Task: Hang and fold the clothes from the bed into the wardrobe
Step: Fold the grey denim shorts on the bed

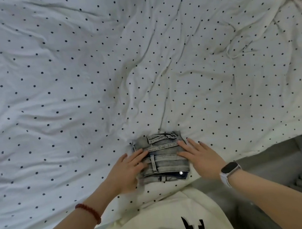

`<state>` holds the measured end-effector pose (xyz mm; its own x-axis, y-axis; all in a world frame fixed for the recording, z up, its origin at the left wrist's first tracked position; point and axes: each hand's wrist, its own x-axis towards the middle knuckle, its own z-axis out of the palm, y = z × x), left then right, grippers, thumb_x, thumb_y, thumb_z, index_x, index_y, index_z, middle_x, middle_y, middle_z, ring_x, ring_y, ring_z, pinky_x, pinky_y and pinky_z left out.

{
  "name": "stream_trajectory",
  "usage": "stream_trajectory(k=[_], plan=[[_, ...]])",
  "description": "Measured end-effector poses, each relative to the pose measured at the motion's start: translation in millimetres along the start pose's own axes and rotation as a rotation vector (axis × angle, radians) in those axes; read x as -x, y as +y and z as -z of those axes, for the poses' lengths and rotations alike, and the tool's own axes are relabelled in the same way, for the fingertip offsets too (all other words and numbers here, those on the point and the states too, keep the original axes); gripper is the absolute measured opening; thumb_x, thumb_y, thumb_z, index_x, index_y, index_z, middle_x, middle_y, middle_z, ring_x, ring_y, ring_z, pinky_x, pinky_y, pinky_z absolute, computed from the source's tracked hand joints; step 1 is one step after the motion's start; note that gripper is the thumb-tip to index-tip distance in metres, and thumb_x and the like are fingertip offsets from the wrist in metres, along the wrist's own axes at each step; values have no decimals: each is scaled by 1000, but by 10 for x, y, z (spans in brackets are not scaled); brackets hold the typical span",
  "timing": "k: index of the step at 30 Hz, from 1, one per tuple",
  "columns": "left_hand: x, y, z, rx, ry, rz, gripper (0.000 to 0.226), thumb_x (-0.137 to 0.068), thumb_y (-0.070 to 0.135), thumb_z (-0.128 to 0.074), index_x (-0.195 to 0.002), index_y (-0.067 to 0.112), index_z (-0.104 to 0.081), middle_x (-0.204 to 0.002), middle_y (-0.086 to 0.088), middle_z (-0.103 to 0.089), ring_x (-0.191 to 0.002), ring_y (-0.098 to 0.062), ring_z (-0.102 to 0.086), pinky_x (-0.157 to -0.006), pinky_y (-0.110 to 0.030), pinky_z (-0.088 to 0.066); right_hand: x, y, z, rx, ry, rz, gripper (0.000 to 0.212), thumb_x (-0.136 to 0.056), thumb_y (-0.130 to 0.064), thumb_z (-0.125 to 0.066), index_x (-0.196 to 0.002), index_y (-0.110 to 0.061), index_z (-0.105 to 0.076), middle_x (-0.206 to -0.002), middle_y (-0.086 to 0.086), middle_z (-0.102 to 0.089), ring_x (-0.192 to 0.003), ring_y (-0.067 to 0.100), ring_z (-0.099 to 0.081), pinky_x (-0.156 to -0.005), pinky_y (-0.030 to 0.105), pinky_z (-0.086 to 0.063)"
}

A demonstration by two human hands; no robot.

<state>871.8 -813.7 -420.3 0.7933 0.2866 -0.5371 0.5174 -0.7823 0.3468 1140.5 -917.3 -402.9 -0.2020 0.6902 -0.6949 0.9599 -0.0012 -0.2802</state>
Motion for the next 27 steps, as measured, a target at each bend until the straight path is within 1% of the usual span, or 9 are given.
stream_trajectory(k=[1, 3, 5, 7, 10, 14, 18, 23, 27], plan=[[10, 37, -12, 68, -37, 44, 51, -83, 36, -37, -132, 29, -48, -157, 6, -6, -140, -12, 12, -117, -46, -14, -5, -33, -42, -19, -17, -18, 61, -93, -9, -32, -148, -31, -15, -143, -12, 31, -144, 20, 12, -118, 42, -5], [-16, 151, -10, 236, 86, 132, 63, -79, 47, -16, -113, 25, -63, -152, 3, -29, -144, -13, -13, -113, -50, -23, -48, -100, -109, -194, 36, -71, 46, -98, -20, -31, -143, -25, -32, -155, -11, 13, -145, 20, -6, -115, 39, -20], [-110, 275, 20, 370, 376, 230, 48, -84, 43, -31, -98, 15, -68, -127, -7, -52, -122, -20, -38, -95, -51, -44, -104, -203, -151, -519, 263, -166, 32, -98, -21, -38, -126, -13, -50, -154, -2, -19, -136, 22, -30, -107, 31, -32], [-231, 363, 38, 553, 556, 425, 43, -88, 36, -51, -125, 14, -54, -136, -14, -39, -126, -23, -26, -102, -49, -40, -169, -316, -146, -787, 462, -327, 30, -94, -17, -49, -123, -6, -47, -139, 8, -34, -129, 25, -37, -105, 23, -29], [-402, 376, 63, 853, 438, 659, 85, -84, 35, -66, -148, 14, -15, -150, -11, -22, -137, -25, -14, -111, -38, -21, -322, -409, -173, -1015, 428, -503, 61, -93, -21, -54, -143, -4, -24, -145, 8, -31, -136, 25, -27, -111, 29, -22], [-489, 220, 47, 1022, 466, 713, 91, -75, 26, -77, -146, 10, -21, -133, -6, -41, -130, -23, -26, -104, -33, -28, -496, -384, -208, -904, 378, -539, 53, -91, -30, -55, -135, -7, -36, -138, 11, -43, -132, 29, -32, -106, 29, -22], [-427, 239, 25, 979, 534, 676, 62, -73, 18, -78, -126, 6, -49, -112, -5, -50, -108, -21, -48, -89, -27, -40, -438, -335, -174, -950, 403, -514, 50, -86, -27, -64, -126, -9, -41, -126, 9, -47, -124, 28, -38, -103, 33, -31], [-213, 451, -23, 1147, 574, 659, 65, -72, 9, -78, -124, 9, -39, -114, -6, -43, -102, -22, -51, -82, -23, -44, -221, -411, -164, -1024, 486, -350, 37, -83, -16, -67, -105, -17, -37, -109, 4, -42, -101, 19, -45, -84, 24, -36], [152, 627, 55, 1448, 584, 742, 67, -74, 13, -78, -127, 15, -37, -112, -7, -50, -92, -18, -57, -72, -20, -48, 19, -607, 48, -1054, 591, -202, 35, -84, -12, -65, -108, -19, -40, -114, 5, -45, -102, 14, -46, -86, 16, -34]])
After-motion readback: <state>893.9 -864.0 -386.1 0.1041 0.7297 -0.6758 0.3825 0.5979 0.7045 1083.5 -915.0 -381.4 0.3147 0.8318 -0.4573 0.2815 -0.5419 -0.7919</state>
